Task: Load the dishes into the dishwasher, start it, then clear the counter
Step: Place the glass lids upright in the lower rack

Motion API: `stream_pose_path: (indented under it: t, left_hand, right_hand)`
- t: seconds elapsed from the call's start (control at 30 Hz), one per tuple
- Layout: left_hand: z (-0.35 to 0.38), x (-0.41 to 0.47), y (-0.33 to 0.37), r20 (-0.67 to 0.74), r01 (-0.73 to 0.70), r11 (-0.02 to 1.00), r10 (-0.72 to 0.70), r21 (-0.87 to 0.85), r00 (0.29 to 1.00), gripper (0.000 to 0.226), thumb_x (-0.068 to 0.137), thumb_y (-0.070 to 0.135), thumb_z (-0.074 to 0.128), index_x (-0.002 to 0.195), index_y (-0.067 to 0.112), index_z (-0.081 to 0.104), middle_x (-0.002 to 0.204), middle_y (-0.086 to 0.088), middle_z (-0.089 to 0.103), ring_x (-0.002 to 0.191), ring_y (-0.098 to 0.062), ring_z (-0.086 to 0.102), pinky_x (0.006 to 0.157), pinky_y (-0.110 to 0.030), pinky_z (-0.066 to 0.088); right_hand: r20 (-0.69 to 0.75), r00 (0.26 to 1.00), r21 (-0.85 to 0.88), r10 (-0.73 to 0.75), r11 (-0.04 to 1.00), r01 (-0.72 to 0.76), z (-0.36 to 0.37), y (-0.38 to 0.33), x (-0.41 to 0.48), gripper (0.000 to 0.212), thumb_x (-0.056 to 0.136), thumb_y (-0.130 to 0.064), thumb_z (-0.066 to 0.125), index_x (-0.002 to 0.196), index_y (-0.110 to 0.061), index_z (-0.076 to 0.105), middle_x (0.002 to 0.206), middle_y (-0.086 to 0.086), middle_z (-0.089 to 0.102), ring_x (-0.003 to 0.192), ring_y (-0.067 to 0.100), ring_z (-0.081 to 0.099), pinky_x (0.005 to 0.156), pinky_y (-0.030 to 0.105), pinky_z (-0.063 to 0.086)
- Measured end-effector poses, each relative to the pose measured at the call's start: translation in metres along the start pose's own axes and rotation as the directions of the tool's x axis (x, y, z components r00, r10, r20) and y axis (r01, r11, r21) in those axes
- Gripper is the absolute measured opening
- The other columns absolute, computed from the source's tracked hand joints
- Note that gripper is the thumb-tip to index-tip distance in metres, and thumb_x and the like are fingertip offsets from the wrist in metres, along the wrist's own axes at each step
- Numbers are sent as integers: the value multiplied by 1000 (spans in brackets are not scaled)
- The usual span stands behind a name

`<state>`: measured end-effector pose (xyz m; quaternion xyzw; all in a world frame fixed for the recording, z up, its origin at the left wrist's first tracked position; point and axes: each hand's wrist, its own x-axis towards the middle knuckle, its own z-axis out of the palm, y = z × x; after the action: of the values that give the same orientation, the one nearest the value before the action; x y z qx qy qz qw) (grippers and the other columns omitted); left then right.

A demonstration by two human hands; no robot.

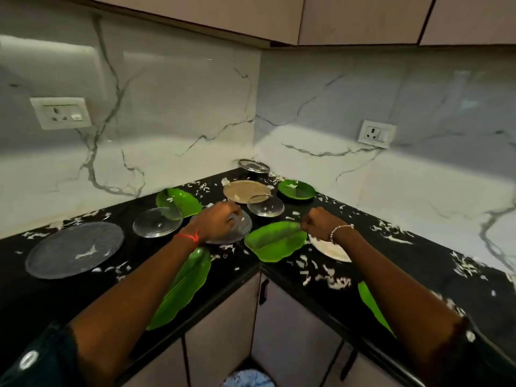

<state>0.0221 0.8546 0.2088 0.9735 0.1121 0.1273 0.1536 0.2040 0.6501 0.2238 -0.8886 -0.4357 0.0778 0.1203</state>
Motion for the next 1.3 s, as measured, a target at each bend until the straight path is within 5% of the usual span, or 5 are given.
stream_pose_path:
  t: [0.13,0.27,0.67,1.0,1.3]
  left_hand:
    - [9,67,-23,-28,78,990,-82,-116,996,42,74,28,41,98,5,66,99,-12,68,92,-24,63,78,-31,48]
    - [24,127,-47,-60,152,965,-168,-213,984,24,80,-5,54,101,0,66,102,-15,67,97,-23,61,78,-22,41]
    - [66,241,-106,-61,240,902,-279,-359,958,17,88,-1,54,101,2,63,98,-4,60,93,-18,57,71,-17,38]
    - [117,362,-168,24,422,748,-479,-513,878,22,89,6,56,109,-2,60,106,-8,59,100,-19,53,90,-25,38]
    - [151,484,-232,253,543,217,-707,-811,660,21,89,25,60,80,7,57,73,-11,55,66,-22,53,72,-35,45]
  right_hand:
    - [-2,1000,41,31,999,-31,-19,32,68,24,91,-17,53,73,-2,60,73,25,57,47,12,49,50,25,37]
    - [-54,996,95,74,993,-69,-16,67,128,35,89,-18,56,56,-9,51,70,20,56,67,22,53,60,24,33]
    - [12,994,186,106,977,-107,60,139,262,28,89,-8,52,114,-2,62,121,18,58,115,29,54,99,33,39]
    - [305,951,172,-38,985,-16,115,157,377,50,98,-14,40,145,-9,23,154,8,18,143,20,15,115,30,12]
    - [222,971,353,-93,935,9,135,181,393,63,93,-23,53,145,-16,18,154,-3,15,143,10,8,114,27,0]
